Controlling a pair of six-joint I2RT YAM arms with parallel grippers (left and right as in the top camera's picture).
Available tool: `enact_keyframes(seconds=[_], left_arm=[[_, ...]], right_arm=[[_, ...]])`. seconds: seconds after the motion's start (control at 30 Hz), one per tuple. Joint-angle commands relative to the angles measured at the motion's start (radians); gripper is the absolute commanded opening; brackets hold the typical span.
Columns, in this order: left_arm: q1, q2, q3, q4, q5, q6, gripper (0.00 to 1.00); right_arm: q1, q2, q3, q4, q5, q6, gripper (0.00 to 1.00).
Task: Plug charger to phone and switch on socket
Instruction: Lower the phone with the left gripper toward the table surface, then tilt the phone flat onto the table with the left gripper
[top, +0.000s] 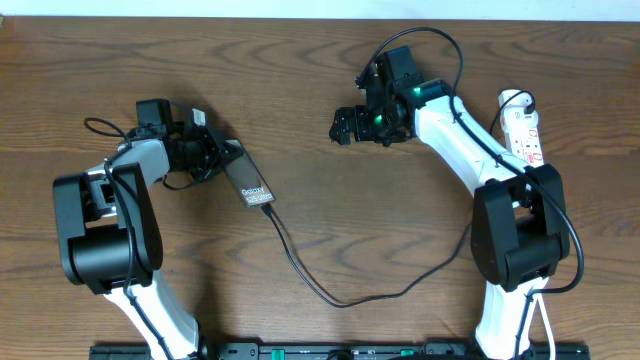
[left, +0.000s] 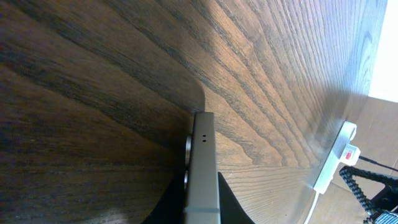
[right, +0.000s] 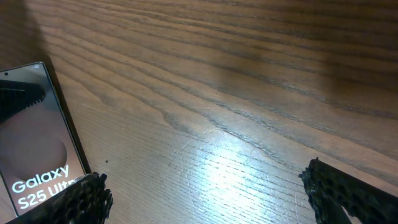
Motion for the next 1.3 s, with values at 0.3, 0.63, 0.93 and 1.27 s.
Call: enact_keyframes(seconds=[0.3, 0.63, 0.93, 1.27], left_arm=[[-0.015, 0.009, -0.032, -0.003, -0.040, 0.022, 0.08], [-0.015, 0.010, -0.033, -0.003, -0.040, 0.021, 0.13], [-0.015, 0.010, -0.033, -0.007, -0.040, 0.021, 0.25], [-0.015, 0.010, -0.033, -0.044, -0.081, 0.022, 0.29]], right_arm=[[0.005, -0.028, 0.019, -0.004, 0.001, 0.006, 0.99], [0.005, -0.028, 0.019, -0.004, 0.001, 0.006, 0.99], [0.005, -0.028, 0.019, -0.004, 0.001, 0.006, 0.99], [0.005, -0.028, 0.019, -0.004, 0.000, 0.006, 0.99]])
